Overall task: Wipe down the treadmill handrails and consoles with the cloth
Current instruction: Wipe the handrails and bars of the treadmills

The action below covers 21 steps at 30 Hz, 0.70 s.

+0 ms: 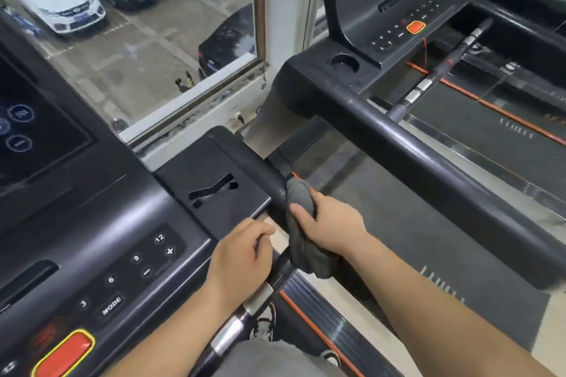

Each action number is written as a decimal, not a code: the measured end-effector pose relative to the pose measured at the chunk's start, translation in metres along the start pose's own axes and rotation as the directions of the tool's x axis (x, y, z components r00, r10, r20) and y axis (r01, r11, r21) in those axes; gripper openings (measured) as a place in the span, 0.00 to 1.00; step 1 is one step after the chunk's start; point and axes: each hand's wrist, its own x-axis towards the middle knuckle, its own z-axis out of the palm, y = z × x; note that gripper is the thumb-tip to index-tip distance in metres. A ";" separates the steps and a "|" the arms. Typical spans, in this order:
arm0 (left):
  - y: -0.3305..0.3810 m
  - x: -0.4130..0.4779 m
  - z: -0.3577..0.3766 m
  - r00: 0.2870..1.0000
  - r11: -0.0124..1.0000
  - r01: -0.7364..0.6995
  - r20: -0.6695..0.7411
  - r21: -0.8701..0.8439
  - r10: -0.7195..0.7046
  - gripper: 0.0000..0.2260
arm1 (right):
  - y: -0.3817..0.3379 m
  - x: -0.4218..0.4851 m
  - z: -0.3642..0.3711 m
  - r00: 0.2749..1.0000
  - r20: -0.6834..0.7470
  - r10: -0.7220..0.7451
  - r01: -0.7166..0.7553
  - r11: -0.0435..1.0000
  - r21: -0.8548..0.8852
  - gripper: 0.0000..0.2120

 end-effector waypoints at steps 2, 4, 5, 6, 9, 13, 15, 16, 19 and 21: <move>-0.003 -0.006 0.003 0.999 1.000 0.010 0.036 -0.005 -0.010 0.10 | 0.003 0.007 -0.007 0.994 0.094 0.054 -0.066 0.989 0.135 0.29; -0.003 -0.011 0.004 0.999 1.000 0.012 0.047 -0.012 -0.012 0.10 | 0.004 -0.001 -0.006 0.992 0.086 0.096 -0.112 0.974 0.198 0.27; -0.003 -0.012 0.005 0.999 1.000 0.020 0.047 -0.023 -0.019 0.10 | 0.006 -0.009 -0.003 0.993 0.044 0.111 -0.118 0.975 0.189 0.27; -0.004 -0.012 0.007 0.998 0.999 0.035 0.047 -0.036 -0.033 0.11 | 0.010 -0.020 0.001 0.992 -0.007 0.128 -0.125 0.980 0.156 0.27; -0.006 -0.017 0.015 0.995 0.994 0.090 0.058 -0.062 -0.087 0.10 | 0.026 -0.057 0.011 0.980 -0.100 0.173 -0.172 0.985 0.017 0.27; -0.007 -0.020 0.022 0.987 0.987 0.140 0.086 -0.079 -0.134 0.09 | 0.027 -0.078 0.015 0.966 -0.157 0.206 -0.245 0.922 -0.299 0.33; -0.011 -0.020 0.021 0.983 0.980 0.177 0.059 -0.090 -0.172 0.09 | 0.017 -0.067 0.018 0.969 -0.134 0.206 -0.241 0.905 -0.350 0.34; -0.014 -0.020 0.021 0.980 0.976 0.198 0.042 -0.089 -0.194 0.09 | 0.010 -0.057 0.020 0.974 -0.130 0.183 -0.218 0.913 -0.344 0.32; -0.022 -0.023 0.015 0.975 0.971 0.221 0.018 -0.092 -0.220 0.08 | -0.019 -0.027 0.021 0.985 -0.170 0.012 -0.073 0.932 -0.355 0.27; -0.023 -0.025 0.013 0.980 0.977 0.198 -0.007 -0.082 -0.199 0.08 | -0.041 -0.009 0.014 0.991 -0.126 -0.043 0.000 0.946 -0.323 0.26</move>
